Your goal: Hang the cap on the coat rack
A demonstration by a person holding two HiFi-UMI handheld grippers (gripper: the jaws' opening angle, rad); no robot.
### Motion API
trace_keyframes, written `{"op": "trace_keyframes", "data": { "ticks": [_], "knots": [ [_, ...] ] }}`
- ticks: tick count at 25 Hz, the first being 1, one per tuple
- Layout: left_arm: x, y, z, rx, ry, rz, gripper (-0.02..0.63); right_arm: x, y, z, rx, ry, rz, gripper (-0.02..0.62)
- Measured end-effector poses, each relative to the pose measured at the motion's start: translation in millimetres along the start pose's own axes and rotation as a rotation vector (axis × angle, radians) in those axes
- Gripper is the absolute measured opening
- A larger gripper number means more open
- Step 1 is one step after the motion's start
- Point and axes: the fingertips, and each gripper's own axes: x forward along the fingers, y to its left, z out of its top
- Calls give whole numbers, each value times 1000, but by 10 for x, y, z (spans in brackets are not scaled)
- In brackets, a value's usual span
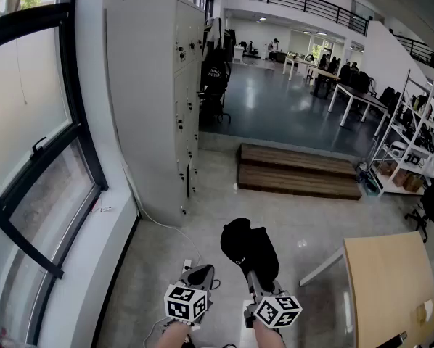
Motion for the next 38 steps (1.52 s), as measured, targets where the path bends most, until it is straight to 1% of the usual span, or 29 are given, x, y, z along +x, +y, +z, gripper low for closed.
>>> {"op": "trace_keyframes", "data": {
  "ticks": [7, 12, 17, 21, 31, 38],
  "knots": [
    [-81, 127, 29, -8, -6, 6, 5, 84, 114, -20, 0, 0, 4, 20],
    [-95, 121, 14, -8, -9, -1, 5, 84, 115, -54, 2, 0, -2, 20],
    [-103, 99, 5, -4, -8, -10, 5, 51, 104, -7, 80, -52, 9, 20],
    [-115, 88, 22, -5, -9, -15, 5, 17, 80, 29, 108, -80, -3, 20],
    [-131, 126, 4, -5, -8, -24, 5, 59, 127, -15, 137, -92, -3, 18],
    [-160, 281, 1, -9, -4, -35, 5, 169, 222, -110, 151, -89, -11, 18]
  ]
}}
